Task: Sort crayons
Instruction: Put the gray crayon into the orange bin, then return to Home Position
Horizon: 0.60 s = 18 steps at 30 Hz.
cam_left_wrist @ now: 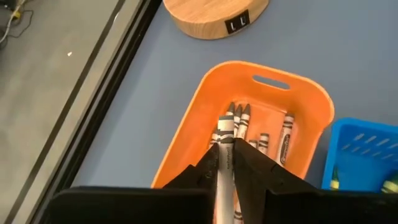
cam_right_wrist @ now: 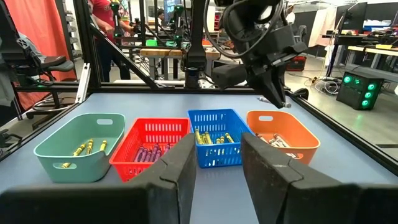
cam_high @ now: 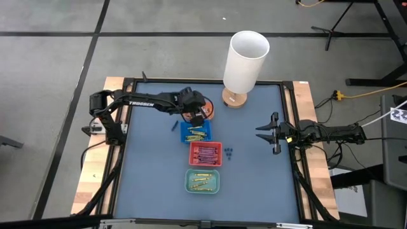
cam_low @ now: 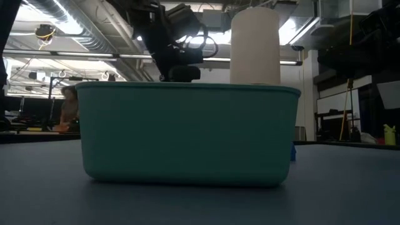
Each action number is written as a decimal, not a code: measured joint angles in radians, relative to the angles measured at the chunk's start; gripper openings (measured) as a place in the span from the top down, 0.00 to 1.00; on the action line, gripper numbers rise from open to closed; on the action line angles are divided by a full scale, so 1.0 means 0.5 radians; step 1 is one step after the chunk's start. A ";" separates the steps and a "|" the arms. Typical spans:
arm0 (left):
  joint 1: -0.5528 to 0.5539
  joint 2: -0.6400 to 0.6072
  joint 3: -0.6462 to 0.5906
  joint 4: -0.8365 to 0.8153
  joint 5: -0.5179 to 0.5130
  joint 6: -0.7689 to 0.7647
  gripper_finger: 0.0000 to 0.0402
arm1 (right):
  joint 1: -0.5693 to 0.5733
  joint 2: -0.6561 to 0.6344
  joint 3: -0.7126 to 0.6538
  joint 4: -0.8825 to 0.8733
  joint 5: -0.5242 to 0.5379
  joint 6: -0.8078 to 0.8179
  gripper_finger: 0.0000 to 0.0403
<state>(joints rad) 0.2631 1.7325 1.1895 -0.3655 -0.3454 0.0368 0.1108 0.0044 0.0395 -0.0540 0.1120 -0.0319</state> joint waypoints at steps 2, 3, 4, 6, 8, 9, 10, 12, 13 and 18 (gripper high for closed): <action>0.003 -0.001 -0.012 0.025 -0.001 0.001 0.90 | 0.000 0.000 0.000 0.000 0.000 0.001 0.69; 0.003 -0.001 -0.018 0.034 -0.001 0.002 0.88 | 0.000 0.000 0.000 0.000 0.001 0.000 0.69; 0.003 -0.001 -0.020 0.040 -0.001 0.002 0.86 | 0.000 0.000 0.000 0.000 0.000 0.001 0.69; 0.003 -0.001 -0.020 0.065 -0.002 0.002 0.83 | 0.000 -0.001 0.000 -0.001 0.000 0.000 0.69; 0.003 -0.002 -0.020 0.078 -0.007 0.002 0.79 | 0.000 0.000 0.000 0.000 0.000 0.000 0.69; 0.003 -0.002 -0.020 0.083 -0.008 0.002 0.78 | 0.000 -0.001 0.000 -0.001 0.001 0.001 0.69; 0.003 -0.002 -0.020 0.088 -0.008 0.002 0.78 | 0.001 0.000 0.000 -0.001 0.001 0.000 0.69; 0.003 -0.002 -0.020 0.098 -0.025 0.002 0.77 | 0.001 0.000 0.000 -0.001 0.000 0.000 0.69; 0.003 -0.002 -0.020 0.096 -0.038 0.003 0.78 | 0.001 0.000 0.000 0.000 0.000 0.000 0.69; 0.003 -0.014 -0.005 0.071 -0.060 0.057 0.88 | 0.001 0.000 0.000 0.000 0.000 0.000 0.69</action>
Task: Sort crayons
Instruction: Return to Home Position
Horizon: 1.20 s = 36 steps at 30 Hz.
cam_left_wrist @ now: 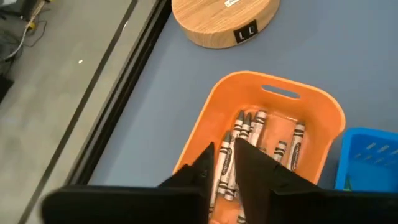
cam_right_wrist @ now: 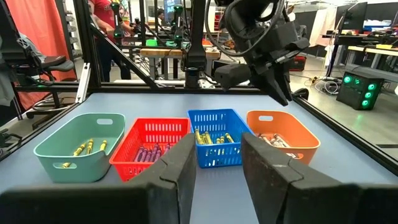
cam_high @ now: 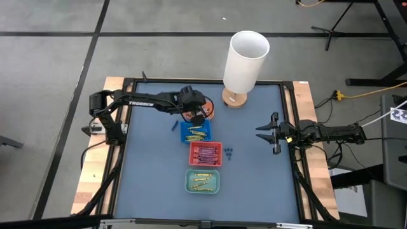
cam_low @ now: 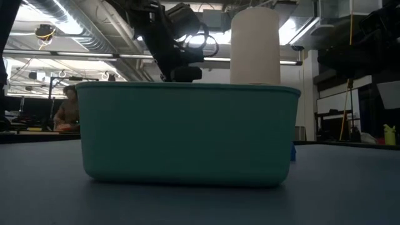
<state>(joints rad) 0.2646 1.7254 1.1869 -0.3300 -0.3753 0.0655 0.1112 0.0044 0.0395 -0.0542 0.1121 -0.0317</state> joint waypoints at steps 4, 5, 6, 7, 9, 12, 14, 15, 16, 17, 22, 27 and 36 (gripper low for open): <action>-0.015 -0.068 0.040 -0.029 0.026 0.092 0.98 | 0.000 0.000 0.000 0.000 0.000 0.000 0.69; -0.019 -0.097 0.042 -0.048 0.060 0.116 0.98 | 0.002 -0.001 0.000 0.000 0.000 0.000 0.69; -0.021 -0.130 0.046 -0.048 0.106 0.135 0.99 | 0.002 -0.001 0.000 0.000 0.000 0.000 0.69; -0.021 -0.172 0.048 -0.053 0.166 0.140 0.99 | 0.002 0.000 0.000 0.000 0.000 0.000 0.69; -0.021 -0.270 0.048 -0.086 0.287 0.135 1.00 | 0.002 -0.001 0.000 0.000 0.000 0.000 0.69; -0.021 -0.454 0.048 -0.130 0.411 0.124 1.00 | 0.002 -0.001 0.000 0.000 0.000 0.000 0.69; -0.019 -0.580 0.048 -0.181 0.422 0.133 1.00 | 0.002 0.000 0.000 0.000 0.000 0.000 0.69; -0.019 -0.641 0.048 -0.223 0.424 0.136 1.00 | 0.001 0.000 0.000 0.000 0.000 0.000 0.69; -0.019 -0.705 0.048 -0.238 0.430 0.135 1.00 | 0.002 -0.001 0.000 0.000 0.000 0.000 0.69; -0.019 -0.767 0.048 -0.247 0.447 0.134 1.00 | 0.001 0.000 0.000 0.000 0.000 0.000 0.69; -0.019 -1.031 0.049 -0.328 0.596 0.137 1.00 | 0.001 0.000 0.000 0.000 0.000 0.000 0.69; -0.019 -1.308 -0.127 -0.266 0.658 0.136 1.00 | 0.001 0.000 0.000 0.000 0.000 0.000 0.69; -0.019 -1.963 -1.004 0.131 0.660 -0.002 1.00 | 0.001 -0.001 0.000 0.000 0.000 0.000 0.69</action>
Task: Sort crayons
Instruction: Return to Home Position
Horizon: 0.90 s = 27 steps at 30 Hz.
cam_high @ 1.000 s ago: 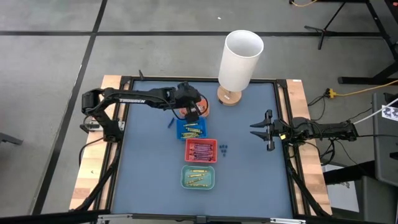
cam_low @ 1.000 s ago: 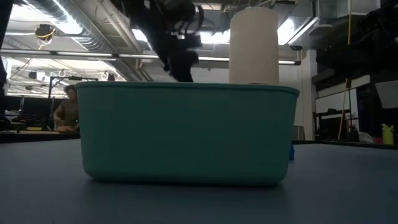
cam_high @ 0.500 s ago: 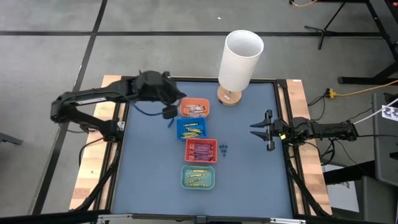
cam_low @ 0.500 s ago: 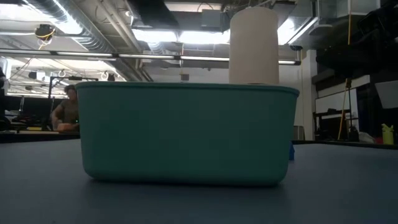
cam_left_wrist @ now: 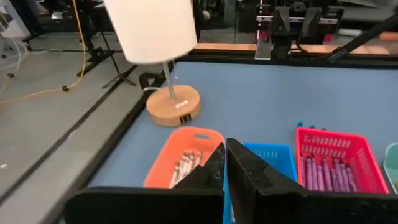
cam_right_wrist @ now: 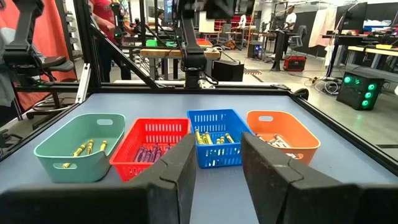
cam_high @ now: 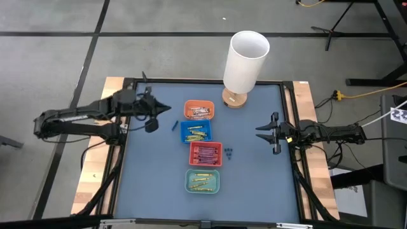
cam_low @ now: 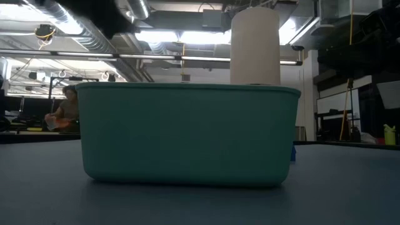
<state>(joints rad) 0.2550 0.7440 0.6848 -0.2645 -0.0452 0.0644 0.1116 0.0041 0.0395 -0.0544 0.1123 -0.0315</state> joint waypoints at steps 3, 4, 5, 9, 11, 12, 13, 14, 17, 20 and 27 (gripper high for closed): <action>0.000 -0.231 -0.315 0.182 0.036 -0.109 1.00 | 0.000 0.000 0.000 0.000 0.000 -0.001 0.69; 0.000 -0.300 -0.410 0.248 0.058 -0.134 1.00 | 0.000 0.000 0.000 0.000 0.000 0.000 0.69; 0.000 -0.376 -0.510 0.324 0.089 -0.160 1.00 | 0.000 0.000 0.000 0.000 0.000 0.000 0.69; 0.000 -0.646 -0.832 0.566 0.203 -0.180 1.00 | 0.000 0.000 0.000 0.000 0.000 0.000 0.69; 0.000 -0.764 -0.947 0.677 0.234 -0.185 1.00 | -0.001 0.000 0.000 0.000 0.000 0.000 0.69; 0.000 -0.821 -0.993 0.716 0.238 -0.196 1.00 | -0.002 0.000 0.000 0.000 0.000 0.000 0.69; 0.000 -0.871 -1.035 0.745 0.238 -0.214 1.00 | -0.002 0.000 0.000 0.000 0.000 0.000 0.69; 0.000 -0.917 -1.071 0.759 0.238 -0.222 1.00 | -0.002 0.000 0.000 0.000 0.000 -0.001 0.69; 0.000 -1.041 -1.149 0.770 0.250 -0.254 1.00 | -0.002 0.000 0.000 0.000 0.000 -0.001 0.69; 0.000 -1.140 -1.200 0.773 0.287 -0.283 1.00 | -0.002 0.000 0.000 0.000 0.000 0.000 0.69; 0.000 -1.280 -1.247 0.776 0.288 -0.305 1.00 | -0.002 0.001 0.000 0.000 0.000 0.000 0.69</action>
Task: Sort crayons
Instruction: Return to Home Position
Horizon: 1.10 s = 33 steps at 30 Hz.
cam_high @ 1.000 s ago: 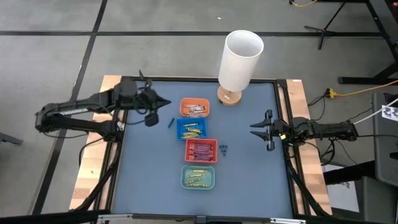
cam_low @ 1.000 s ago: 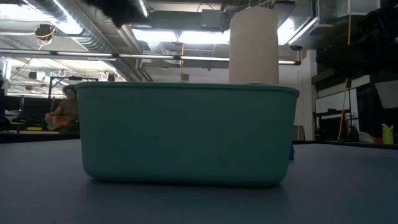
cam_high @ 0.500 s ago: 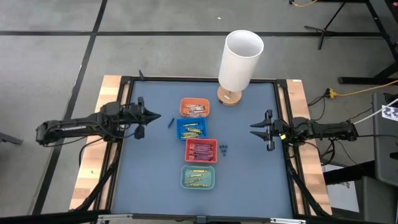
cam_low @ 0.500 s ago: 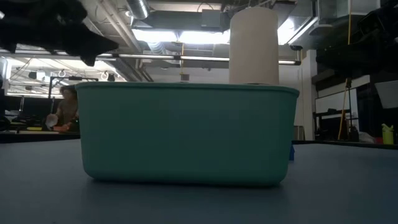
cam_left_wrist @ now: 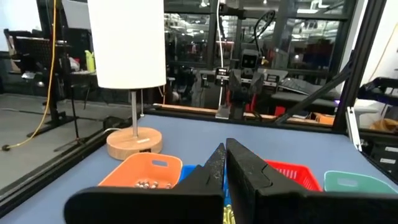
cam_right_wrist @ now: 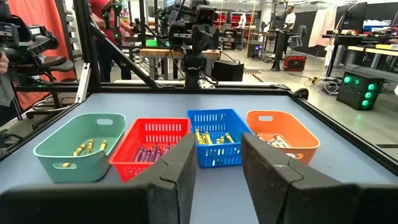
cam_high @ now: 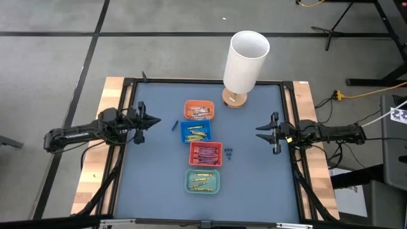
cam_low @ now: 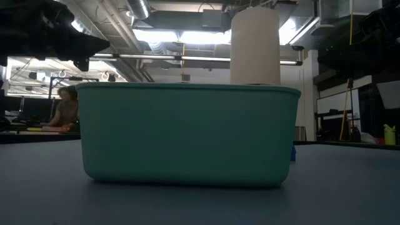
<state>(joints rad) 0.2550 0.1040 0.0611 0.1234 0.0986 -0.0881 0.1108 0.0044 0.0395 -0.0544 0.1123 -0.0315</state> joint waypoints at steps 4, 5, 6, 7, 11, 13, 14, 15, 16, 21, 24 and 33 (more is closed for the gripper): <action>0.000 -0.040 -0.034 0.010 0.000 -0.045 1.00 | 0.000 -0.001 0.000 0.000 0.000 0.000 0.69; 0.000 -0.047 -0.051 0.021 -0.001 -0.064 1.00 | 0.000 -0.001 0.000 0.000 0.000 0.000 0.69; 0.000 -0.054 -0.077 0.041 -0.001 -0.074 1.00 | 0.001 0.000 0.000 0.000 0.000 0.000 0.69; 0.000 -0.060 -0.104 0.063 -0.001 -0.080 1.00 | 0.001 -0.001 0.000 0.000 0.000 0.000 0.69; -0.003 -0.067 -0.107 0.094 -0.010 -0.085 1.00 | 0.001 0.000 0.000 0.000 0.000 0.000 0.69; -0.003 -0.067 -0.107 0.116 -0.002 -0.084 1.00 | 0.001 -0.001 0.000 0.000 0.000 0.000 0.69; -0.005 -0.070 -0.107 0.120 -0.002 -0.084 1.00 | 0.001 -0.001 0.000 0.000 0.000 0.000 0.69; -0.010 -0.070 -0.107 0.118 -0.002 -0.084 1.00 | 0.001 -0.001 0.000 0.000 0.000 -0.001 0.69; -0.018 -0.070 -0.107 0.104 -0.002 -0.084 1.00 | 0.001 -0.001 0.000 0.000 0.000 0.000 0.69; -0.117 -0.069 -0.107 0.074 -0.001 -0.098 1.00 | 0.002 -0.001 0.000 0.000 0.000 -0.001 0.69; -0.192 -0.069 -0.107 0.072 -0.014 -0.062 1.00 | 0.002 0.000 0.000 0.000 0.000 0.000 0.69; -0.269 -0.069 -0.107 -0.068 -0.021 0.143 1.00 | 0.002 -0.001 0.000 0.000 0.000 0.000 0.69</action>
<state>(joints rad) 0.1207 0.0696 0.0074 0.0894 0.0879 -0.0166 0.1116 0.0041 0.0395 -0.0544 0.1123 -0.0315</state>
